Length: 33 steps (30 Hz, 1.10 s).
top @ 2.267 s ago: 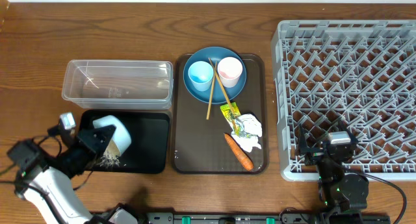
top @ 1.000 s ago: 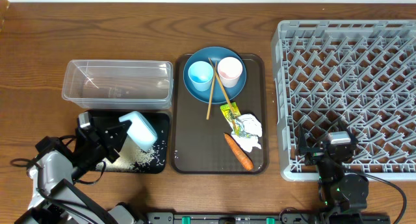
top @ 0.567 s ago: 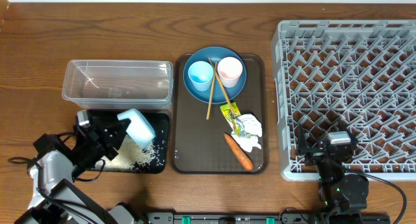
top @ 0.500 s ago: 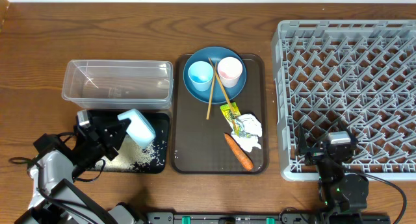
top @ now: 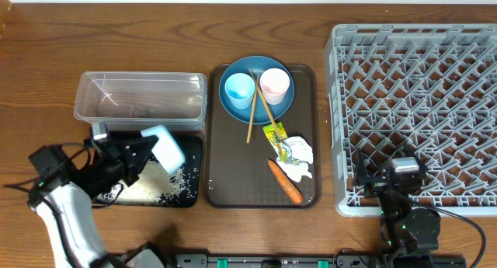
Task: Sort waste into correct bins and load items into the dishwasher rack
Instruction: 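Tip the bowl with the left gripper to pour rice onto the black tray, then carry the empty bowl back and set it on the brown tray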
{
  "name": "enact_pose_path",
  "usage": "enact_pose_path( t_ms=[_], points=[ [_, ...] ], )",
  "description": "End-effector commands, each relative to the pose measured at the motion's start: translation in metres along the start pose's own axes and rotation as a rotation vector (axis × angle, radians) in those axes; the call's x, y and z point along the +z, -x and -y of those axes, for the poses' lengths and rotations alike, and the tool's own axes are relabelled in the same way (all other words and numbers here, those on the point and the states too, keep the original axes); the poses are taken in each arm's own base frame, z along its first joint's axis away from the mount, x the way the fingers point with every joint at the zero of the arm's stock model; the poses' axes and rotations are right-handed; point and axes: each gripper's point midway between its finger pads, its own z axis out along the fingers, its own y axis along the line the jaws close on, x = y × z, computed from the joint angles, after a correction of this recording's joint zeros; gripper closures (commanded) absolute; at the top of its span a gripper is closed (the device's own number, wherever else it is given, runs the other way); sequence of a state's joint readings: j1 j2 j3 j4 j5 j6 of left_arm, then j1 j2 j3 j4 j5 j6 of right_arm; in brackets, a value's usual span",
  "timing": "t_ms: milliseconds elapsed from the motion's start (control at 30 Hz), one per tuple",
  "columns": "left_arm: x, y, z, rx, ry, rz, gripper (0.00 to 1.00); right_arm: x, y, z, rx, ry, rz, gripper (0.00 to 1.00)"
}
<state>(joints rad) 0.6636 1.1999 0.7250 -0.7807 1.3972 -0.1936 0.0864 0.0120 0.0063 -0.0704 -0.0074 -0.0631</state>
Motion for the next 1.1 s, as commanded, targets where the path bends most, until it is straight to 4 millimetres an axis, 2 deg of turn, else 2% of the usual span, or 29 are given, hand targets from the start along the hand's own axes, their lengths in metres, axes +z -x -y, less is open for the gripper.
enact_pose_path(
  t_ms=[0, 133, 267, 400, 600, 800, 967, 1067],
  points=[
    [0.009, -0.007, 0.009, 0.072, 0.154, 0.001, 0.94, 0.0, 0.0, -0.001, -0.013, 0.006, 0.001, 0.01],
    [0.025, -0.026, 0.016, 0.19, 0.304, -0.021, 0.94, 0.0, 0.0, -0.001, -0.013, 0.006, 0.001, 0.01],
    [0.044, -0.051, 0.013, 0.314, 0.446, -0.061, 0.94, 0.0, 0.0, -0.001, -0.013, 0.006, 0.001, 0.01],
    [0.063, -0.082, 0.001, 0.439, 0.568, -0.13, 0.94, 0.0, 0.0, -0.001, -0.013, 0.006, 0.001, 0.01],
    [0.086, -0.118, -0.015, 0.589, 0.696, -0.186, 0.94, 0.0, 0.0, -0.001, -0.013, 0.006, 0.001, 0.01],
    [0.11, -0.147, -0.034, 0.764, 0.785, -0.247, 0.94, 0.0, 0.0, -0.001, -0.013, 0.006, 0.001, 0.01],
    [0.133, -0.172, -0.059, 0.806, 0.83, -0.343, 0.94, 0.0, 0.0, -0.001, -0.013, 0.006, 0.001, 0.01],
    [0.144, -0.179, -0.074, 0.816, 0.856, -0.377, 0.94, 0.0, 0.0, -0.001, -0.013, 0.006, 0.001, 0.01]
  ],
)
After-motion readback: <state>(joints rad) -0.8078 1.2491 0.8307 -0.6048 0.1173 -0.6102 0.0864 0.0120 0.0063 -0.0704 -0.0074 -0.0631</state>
